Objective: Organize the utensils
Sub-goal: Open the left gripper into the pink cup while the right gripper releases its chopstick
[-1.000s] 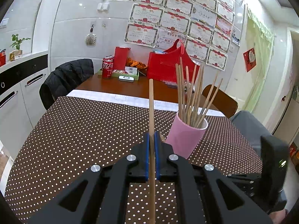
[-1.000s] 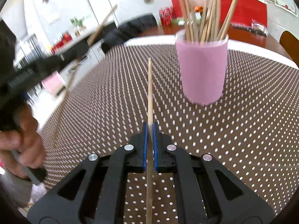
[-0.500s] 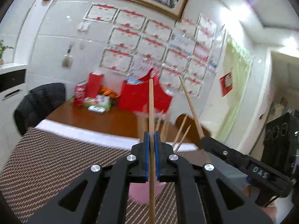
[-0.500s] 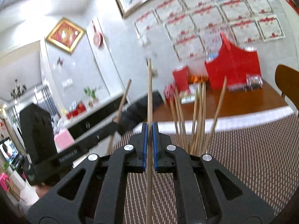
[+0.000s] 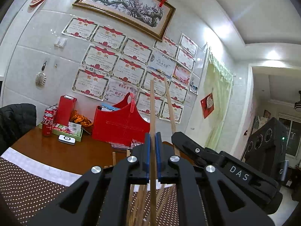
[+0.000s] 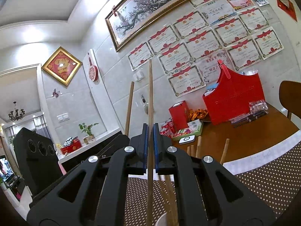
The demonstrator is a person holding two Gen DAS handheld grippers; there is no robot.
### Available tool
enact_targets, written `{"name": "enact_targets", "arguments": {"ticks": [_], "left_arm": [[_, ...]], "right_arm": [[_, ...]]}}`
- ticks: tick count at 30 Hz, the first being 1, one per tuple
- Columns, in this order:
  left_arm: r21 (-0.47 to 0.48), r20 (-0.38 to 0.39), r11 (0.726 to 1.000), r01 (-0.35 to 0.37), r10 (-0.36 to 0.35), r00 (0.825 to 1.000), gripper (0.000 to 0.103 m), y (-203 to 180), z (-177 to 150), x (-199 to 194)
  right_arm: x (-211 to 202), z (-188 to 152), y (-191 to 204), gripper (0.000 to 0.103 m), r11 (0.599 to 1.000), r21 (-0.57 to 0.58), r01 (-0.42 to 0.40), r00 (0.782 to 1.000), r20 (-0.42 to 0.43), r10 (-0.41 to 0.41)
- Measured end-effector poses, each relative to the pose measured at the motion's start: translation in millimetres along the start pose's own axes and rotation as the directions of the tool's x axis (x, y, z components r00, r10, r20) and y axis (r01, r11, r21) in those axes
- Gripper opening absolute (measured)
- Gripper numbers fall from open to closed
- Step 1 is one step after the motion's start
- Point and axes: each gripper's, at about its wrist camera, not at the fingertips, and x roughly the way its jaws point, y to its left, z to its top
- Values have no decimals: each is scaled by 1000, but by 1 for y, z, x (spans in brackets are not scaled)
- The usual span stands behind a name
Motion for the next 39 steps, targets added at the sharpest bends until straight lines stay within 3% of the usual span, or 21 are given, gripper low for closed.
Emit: {"name": "enact_targets", "arguments": {"ticks": [7,11,21,33,34,35,37,39], "left_arm": [[-31,23,999,-28,29,999,5,17,-26,19],[15,16,997,-71,71,997,5,16,-32,27],[2,-35,995,-105,105,994,5,31,-45,33],[12,-82,990,-142,143,986,6,40,-51,36],[15,-83,990,-142,143,986,6,40,-51,36],[18,-84,990,-142,143,986,6,39,-50,35],[23,-84,990,-141,142,986,6,40,-49,34],[24,-84,990,-141,142,986,6,39,-48,33]], "right_arm": [[14,-15,-16,6,1000,-7,25,1000,-9,-25],[17,-21,-14,6,998,-29,51,998,-23,-51],[30,-45,-17,6,996,-35,83,993,-77,-85],[28,-48,-24,8,996,0,91,989,-119,-91],[27,-47,-25,16,996,5,90,989,-120,-89],[27,-46,-25,38,996,8,89,989,-117,-87],[22,-43,-24,65,996,15,83,992,-95,-82],[19,-41,-21,65,996,4,84,993,-85,-84]]}}
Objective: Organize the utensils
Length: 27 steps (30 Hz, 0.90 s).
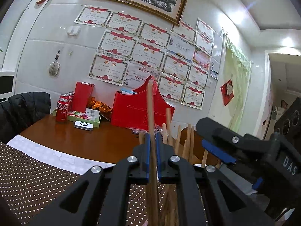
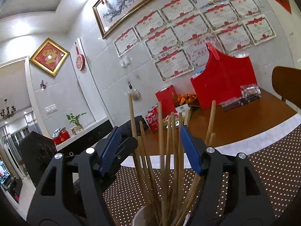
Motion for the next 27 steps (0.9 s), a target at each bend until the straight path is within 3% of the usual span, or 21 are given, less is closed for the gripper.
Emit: {"name": "enact_targets", "arguments": {"ticks": [1,3,7,10,12,14,21,27], "left_arm": [[1,0,1000,1,-1,1000,7,0,0,0],[1,3,1000,6,-6,1000,18,0,2,-2],[6,12,1000,12,-12,1000,29,-2,7,-7],[13,20,1000,16,-16,1000,44,-4,12,-11],[12,31,1000,12,-12,999,63,-5,17,-16],[11,42,1000,6,-6,999,75,-5,21,-21],[-16,55,1000,1,0,998,78,-8,35,-53],[23,47,997,-74,73,996,80,-19,49,-100]], "right_arm": [[-1,1,1,66,1000,-2,0,1000,3,0],[-4,4,3,71,1000,-2,0,1000,18,0],[-13,10,6,89,1000,-2,14,998,58,-14],[-21,16,5,95,1000,7,22,996,89,-23],[-26,20,5,97,999,10,32,994,104,-33],[-30,24,6,97,999,14,43,993,110,-45],[-51,36,12,97,998,21,65,989,129,-68],[-86,46,23,97,992,21,127,986,107,-129]]}}
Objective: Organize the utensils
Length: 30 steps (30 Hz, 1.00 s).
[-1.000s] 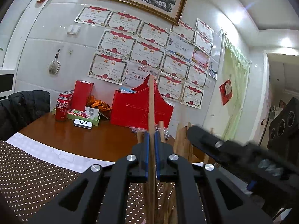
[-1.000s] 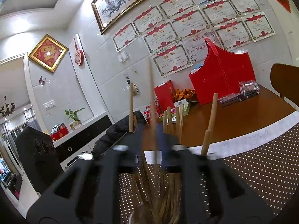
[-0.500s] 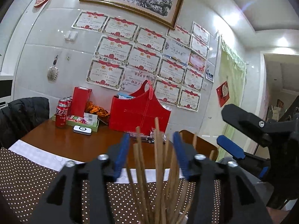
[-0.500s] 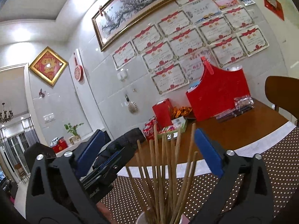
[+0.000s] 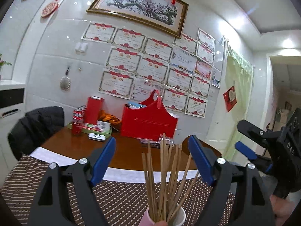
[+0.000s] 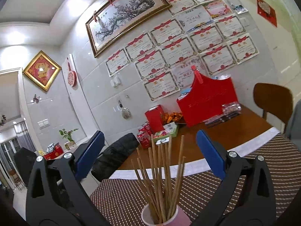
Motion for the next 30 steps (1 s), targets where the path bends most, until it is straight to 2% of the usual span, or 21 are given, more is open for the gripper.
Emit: {"name": "enact_targets", "arguments": {"ticks": [7,13,20,23,30], "left_arm": [[82,-13,993,-84,86,996,84,-24,12,-72],[169,-78,965,-200,215,973,84,-55,19,-135],[175,-135,945,-276,300,944,84,-75,17,-196],[168,-141,942,-292,316,938,84,-81,15,-215],[169,-116,930,-327,348,930,84,-96,14,-258]], "right_arm": [[-61,12,21,97,992,-58,112,992,-46,-114],[-111,9,50,97,978,-111,175,976,-111,-187],[-157,-12,84,97,962,-187,199,956,-180,-233],[-176,-20,99,97,950,-226,214,949,-181,-257],[-205,-27,125,97,937,-271,221,950,-158,-270]]}}
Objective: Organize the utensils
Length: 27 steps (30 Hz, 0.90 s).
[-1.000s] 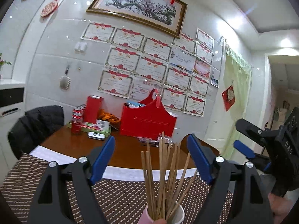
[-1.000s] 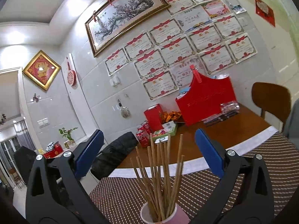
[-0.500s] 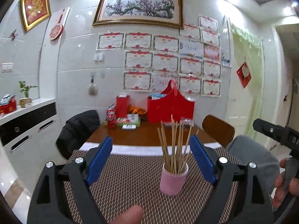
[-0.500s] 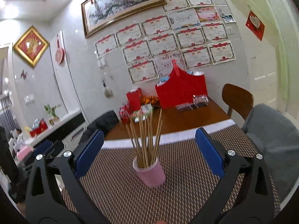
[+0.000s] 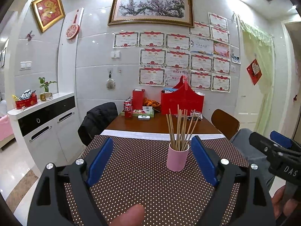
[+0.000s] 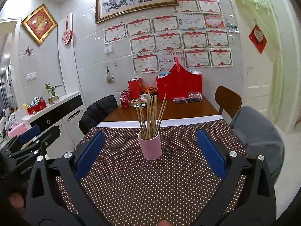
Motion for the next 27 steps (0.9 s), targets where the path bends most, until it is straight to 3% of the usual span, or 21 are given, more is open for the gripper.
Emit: {"name": "enact_targets", "arguments": {"ticks": [9,27], "left_arm": [[2,9,1000,-10,10,1000,84,3,-3,-15],[5,-10,1000,0,0,1000,84,0,3,4]], "right_arm": [[-14,-4,9,97,1000,-13,-4,1000,13,4],[-5,-5,8,97,1000,-17,6,1000,0,-6]]}}
